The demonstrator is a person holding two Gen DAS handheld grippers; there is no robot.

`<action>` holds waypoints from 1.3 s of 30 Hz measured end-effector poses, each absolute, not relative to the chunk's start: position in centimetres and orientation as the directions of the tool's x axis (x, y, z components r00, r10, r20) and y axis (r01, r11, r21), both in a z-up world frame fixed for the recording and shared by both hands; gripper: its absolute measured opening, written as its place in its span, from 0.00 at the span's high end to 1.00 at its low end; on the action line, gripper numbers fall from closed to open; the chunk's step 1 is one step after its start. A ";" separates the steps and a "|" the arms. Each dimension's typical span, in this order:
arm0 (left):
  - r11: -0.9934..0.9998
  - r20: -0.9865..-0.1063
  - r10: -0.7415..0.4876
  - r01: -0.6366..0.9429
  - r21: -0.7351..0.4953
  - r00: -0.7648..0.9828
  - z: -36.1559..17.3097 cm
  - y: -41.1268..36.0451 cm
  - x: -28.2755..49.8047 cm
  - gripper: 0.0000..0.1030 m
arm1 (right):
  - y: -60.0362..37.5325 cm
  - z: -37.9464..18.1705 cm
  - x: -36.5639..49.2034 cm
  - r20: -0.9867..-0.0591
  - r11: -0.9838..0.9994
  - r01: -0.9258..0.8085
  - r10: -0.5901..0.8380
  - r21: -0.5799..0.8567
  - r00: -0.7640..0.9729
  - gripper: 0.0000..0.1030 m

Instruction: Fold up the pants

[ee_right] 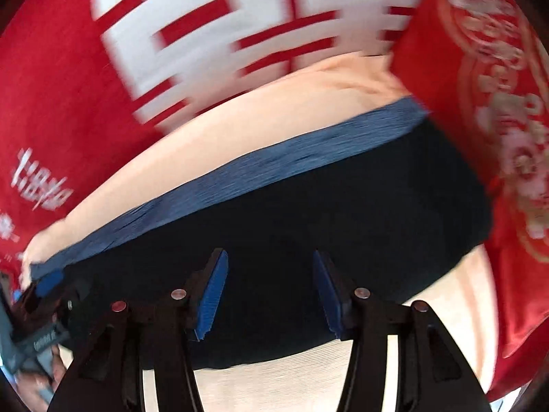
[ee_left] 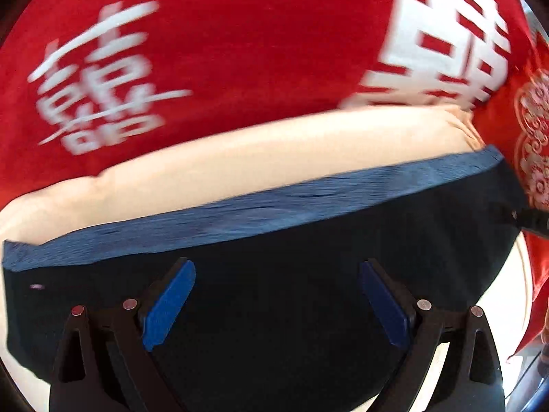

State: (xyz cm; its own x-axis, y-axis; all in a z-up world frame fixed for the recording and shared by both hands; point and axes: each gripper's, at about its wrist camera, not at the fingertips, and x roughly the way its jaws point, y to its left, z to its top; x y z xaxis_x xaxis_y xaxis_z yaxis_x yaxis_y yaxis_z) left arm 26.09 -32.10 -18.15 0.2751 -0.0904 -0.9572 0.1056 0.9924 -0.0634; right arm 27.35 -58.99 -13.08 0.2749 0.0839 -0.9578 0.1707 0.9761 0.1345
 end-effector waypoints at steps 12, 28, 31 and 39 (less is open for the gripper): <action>0.997 -0.966 0.002 0.074 0.022 0.259 -21.6 -35.7 24.4 0.01 | -64.4 -16.1 31.3 -0.949 0.990 0.139 -0.079 -0.037 0.306 0.65; 0.998 -0.965 0.038 0.039 0.050 0.259 -22.5 -36.7 24.0 0.01 | -65.4 -14.2 22.5 -0.960 0.946 0.267 0.116 0.186 0.256 0.52; 0.997 -0.965 0.046 0.042 0.059 0.259 -22.3 -37.0 24.1 0.01 | -66.1 -14.6 20.9 -0.957 0.926 0.309 0.141 0.218 0.252 0.52; 0.996 -0.961 0.060 0.051 0.076 0.269 -21.9 -37.5 24.2 0.01 | -70.9 -14.9 21.3 -0.940 0.847 0.463 0.117 0.263 0.322 0.52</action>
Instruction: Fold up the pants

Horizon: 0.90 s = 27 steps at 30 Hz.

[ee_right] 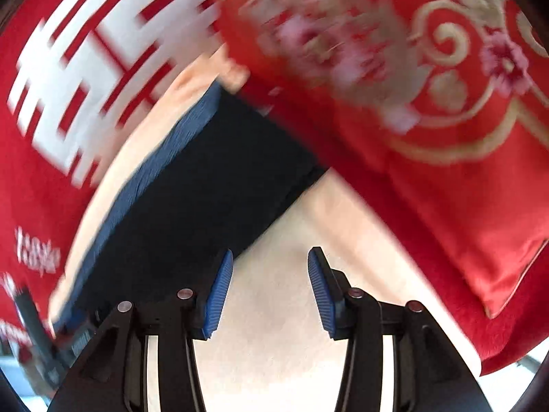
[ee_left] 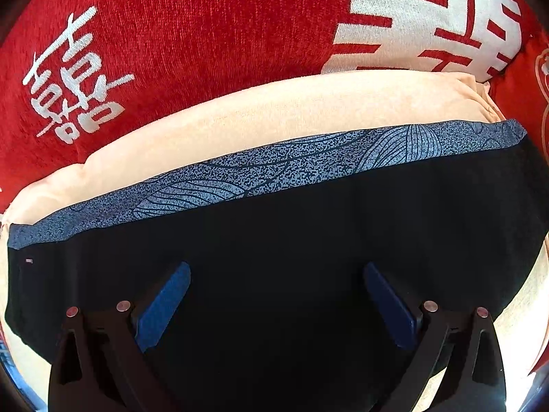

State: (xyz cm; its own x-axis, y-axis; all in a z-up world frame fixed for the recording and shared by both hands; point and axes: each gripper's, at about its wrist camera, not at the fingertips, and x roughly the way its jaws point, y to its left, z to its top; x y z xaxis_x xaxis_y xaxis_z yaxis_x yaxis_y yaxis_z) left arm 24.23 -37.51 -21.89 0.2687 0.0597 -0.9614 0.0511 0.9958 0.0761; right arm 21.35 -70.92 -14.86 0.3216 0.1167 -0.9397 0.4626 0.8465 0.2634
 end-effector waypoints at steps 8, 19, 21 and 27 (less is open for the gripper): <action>0.995 -0.959 0.071 0.054 0.089 0.274 -21.7 -38.1 23.9 0.01 | -72.1 -14.1 24.6 -0.914 0.856 0.433 0.103 0.282 0.392 0.85; 0.995 -0.961 0.063 0.058 0.081 0.269 -21.7 -37.8 24.0 0.01 | -71.5 -15.2 22.7 -0.910 0.815 0.440 0.238 0.377 0.340 0.70; 0.995 -0.962 0.062 0.053 0.079 0.265 -21.7 -37.8 24.0 0.01 | -70.8 -15.3 21.7 -0.903 0.809 0.428 0.274 0.403 0.331 0.68; 0.995 -0.962 0.057 0.065 0.076 0.265 -21.7 -37.7 24.0 0.01 | -70.3 -17.1 20.1 -0.876 0.741 0.474 0.348 0.475 0.333 0.68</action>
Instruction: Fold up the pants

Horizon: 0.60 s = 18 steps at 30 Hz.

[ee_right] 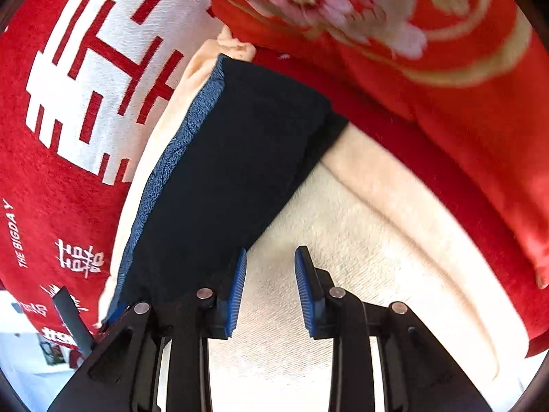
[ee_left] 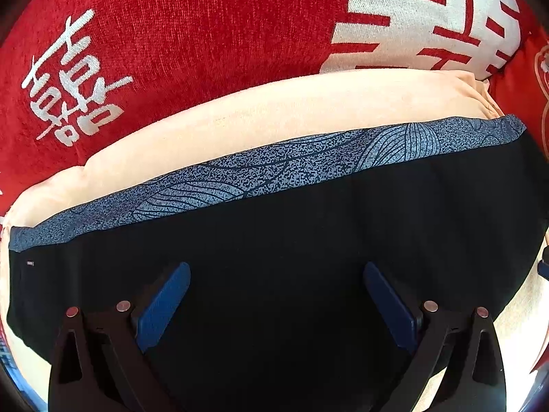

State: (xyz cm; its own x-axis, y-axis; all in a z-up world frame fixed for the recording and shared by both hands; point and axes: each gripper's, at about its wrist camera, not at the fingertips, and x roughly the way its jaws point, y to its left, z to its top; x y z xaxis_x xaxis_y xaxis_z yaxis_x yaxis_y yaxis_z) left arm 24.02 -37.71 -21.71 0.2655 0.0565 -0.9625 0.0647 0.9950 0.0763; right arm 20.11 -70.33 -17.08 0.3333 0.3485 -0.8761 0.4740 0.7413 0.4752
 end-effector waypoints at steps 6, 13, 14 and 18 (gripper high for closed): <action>0.995 -0.967 0.073 0.052 0.089 0.244 -21.7 -37.9 24.3 0.01 | -70.0 -17.3 20.0 -0.860 0.728 0.465 0.374 0.504 0.347 0.68; 0.994 -0.970 0.086 0.047 0.099 0.226 -21.5 -38.3 24.7 0.01 | -71.3 -18.3 20.2 -0.798 0.646 0.472 0.444 0.600 0.407 0.62; 0.994 -0.970 0.086 0.047 0.099 0.226 -21.5 -38.3 24.7 0.01 | -71.6 -18.6 20.3 -0.787 0.630 0.474 0.452 0.615 0.420 0.62; 0.994 -0.969 0.089 0.046 0.102 0.231 -21.5 -38.5 24.6 0.01 | -72.1 -19.1 21.1 -0.759 0.605 0.461 0.468 0.649 0.453 0.62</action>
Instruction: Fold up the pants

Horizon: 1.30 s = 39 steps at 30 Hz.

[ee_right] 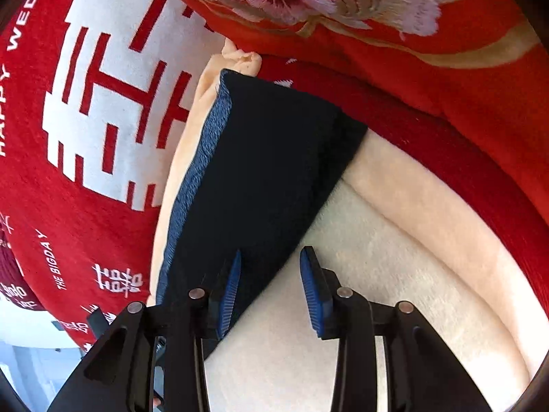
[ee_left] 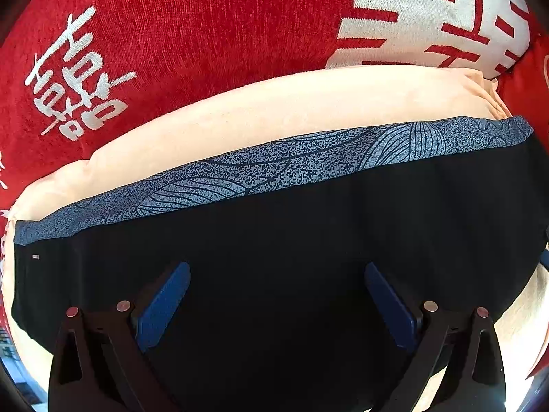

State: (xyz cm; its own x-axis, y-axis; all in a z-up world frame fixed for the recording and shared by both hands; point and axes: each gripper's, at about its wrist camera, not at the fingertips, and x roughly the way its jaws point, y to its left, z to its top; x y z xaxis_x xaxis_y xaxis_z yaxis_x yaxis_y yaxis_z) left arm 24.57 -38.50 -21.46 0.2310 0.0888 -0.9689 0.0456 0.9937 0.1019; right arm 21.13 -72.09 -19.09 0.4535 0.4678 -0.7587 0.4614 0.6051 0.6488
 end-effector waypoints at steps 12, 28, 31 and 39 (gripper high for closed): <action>0.993 -0.965 0.095 0.048 0.110 0.244 -21.3 -39.0 23.9 0.01 | -72.1 -20.2 24.5 -0.695 0.581 0.396 0.496 0.712 0.521 0.48; 0.985 -0.958 -0.120 0.151 -0.082 0.259 -17.3 -43.4 23.9 0.30 | -72.6 -19.6 24.9 -0.669 0.537 0.403 0.533 0.741 0.519 0.80; 0.978 -0.959 -0.159 0.169 -0.121 0.234 -18.4 -45.5 24.2 0.30 | -72.5 -18.3 24.7 -0.645 0.541 0.363 0.547 0.759 0.533 0.80; 0.970 -0.954 -0.189 0.195 -0.145 0.232 -20.8 -46.5 23.7 0.26 | -69.8 -14.1 25.5 -0.658 0.641 0.254 0.531 0.724 0.534 0.85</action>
State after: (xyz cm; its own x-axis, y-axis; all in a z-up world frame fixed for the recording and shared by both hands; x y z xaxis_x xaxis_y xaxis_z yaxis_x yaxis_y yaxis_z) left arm 23.66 -46.47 -20.83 0.2320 -0.1892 -0.9541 0.1946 0.9701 -0.1451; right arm 25.54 -69.81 -14.06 0.5336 0.5313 -0.6580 0.2542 0.6414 0.7239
